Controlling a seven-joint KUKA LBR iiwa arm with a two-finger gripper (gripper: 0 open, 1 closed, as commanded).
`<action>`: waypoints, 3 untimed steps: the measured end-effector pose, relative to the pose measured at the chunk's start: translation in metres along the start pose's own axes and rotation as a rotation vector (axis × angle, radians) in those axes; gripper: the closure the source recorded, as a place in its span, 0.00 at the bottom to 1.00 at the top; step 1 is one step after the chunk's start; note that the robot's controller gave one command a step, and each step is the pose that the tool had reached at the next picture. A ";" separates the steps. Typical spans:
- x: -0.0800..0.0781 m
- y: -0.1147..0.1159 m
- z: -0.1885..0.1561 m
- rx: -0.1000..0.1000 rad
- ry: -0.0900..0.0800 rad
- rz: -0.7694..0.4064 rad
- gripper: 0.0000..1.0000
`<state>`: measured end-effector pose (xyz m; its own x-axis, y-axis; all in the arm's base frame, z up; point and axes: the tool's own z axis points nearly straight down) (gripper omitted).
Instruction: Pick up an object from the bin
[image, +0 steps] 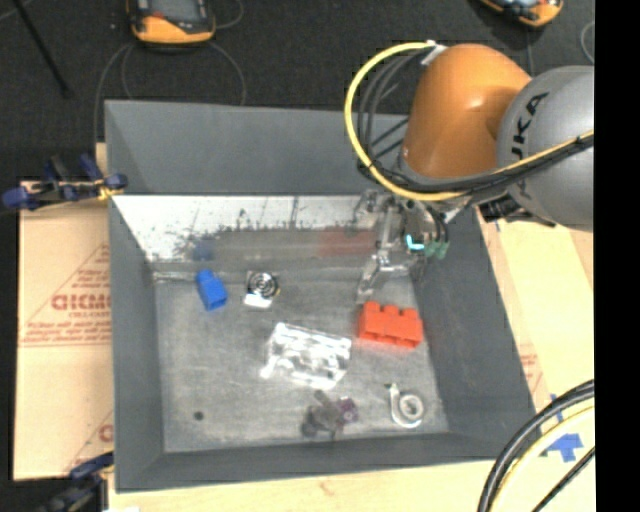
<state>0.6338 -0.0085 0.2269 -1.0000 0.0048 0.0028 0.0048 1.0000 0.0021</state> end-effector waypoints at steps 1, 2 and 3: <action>0.073 -0.036 0.101 0.004 0.004 -0.171 0.00; 0.101 -0.087 0.133 0.008 -0.030 -0.208 0.00; 0.074 -0.108 0.065 0.003 -0.014 -0.045 0.00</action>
Offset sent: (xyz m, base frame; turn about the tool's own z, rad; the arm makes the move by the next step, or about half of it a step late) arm -0.0711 -0.0325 -0.0974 -0.1743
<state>0.5589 -0.1157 0.1617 -0.9991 -0.0407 -0.0115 -0.0407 0.9992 -0.0013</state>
